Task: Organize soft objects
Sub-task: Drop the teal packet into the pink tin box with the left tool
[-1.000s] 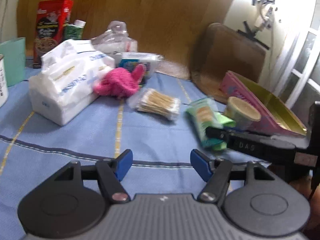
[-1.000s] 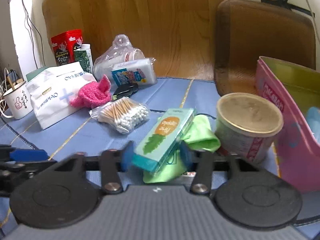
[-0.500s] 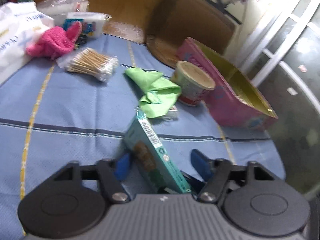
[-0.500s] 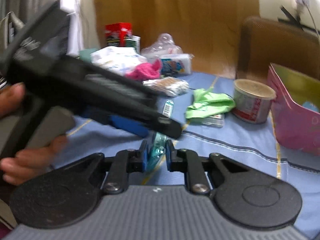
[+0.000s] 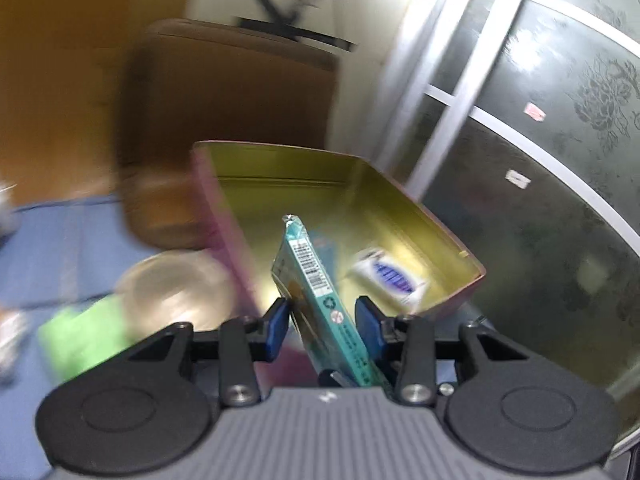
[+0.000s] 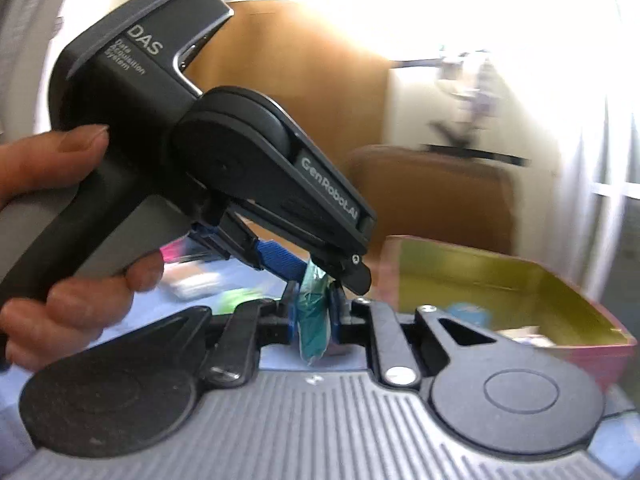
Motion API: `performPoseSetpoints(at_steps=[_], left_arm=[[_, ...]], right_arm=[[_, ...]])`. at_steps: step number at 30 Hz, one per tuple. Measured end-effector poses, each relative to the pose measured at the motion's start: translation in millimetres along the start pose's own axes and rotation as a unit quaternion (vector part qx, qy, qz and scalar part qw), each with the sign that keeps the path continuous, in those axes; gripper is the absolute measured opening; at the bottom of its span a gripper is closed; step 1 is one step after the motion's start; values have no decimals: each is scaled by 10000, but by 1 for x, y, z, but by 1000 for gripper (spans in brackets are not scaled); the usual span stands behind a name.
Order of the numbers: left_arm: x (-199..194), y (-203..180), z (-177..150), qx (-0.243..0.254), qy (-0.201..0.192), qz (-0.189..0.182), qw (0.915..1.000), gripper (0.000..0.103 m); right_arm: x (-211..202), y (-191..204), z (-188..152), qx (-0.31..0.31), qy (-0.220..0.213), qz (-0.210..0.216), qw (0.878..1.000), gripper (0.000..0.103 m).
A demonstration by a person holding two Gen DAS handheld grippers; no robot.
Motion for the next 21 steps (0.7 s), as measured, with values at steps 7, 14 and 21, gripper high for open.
performPoseSetpoints(at_steps=[7, 14, 21], left_arm=[[63, -28, 22, 30, 21, -81, 10000, 47], [-15, 2, 3, 317, -381, 157, 9986, 48], [-89, 94, -55, -356, -328, 1493, 9876, 48]], right_arm=[[51, -79, -7, 293, 304, -921, 9949, 17], [23, -93, -15, 1075, 148, -1091, 9881, 26], [7, -20, -17, 1082, 486, 634, 9909, 26]])
Point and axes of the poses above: each gripper's, at about its wrist camera, not at the fingertips, and x roughly the way its jaws point, y to its left, z to its top, the point moved 2 cm from there along x, roughly the way its jaws point, and after that the axes turned 1 degree about z, right-handed, at the moved point
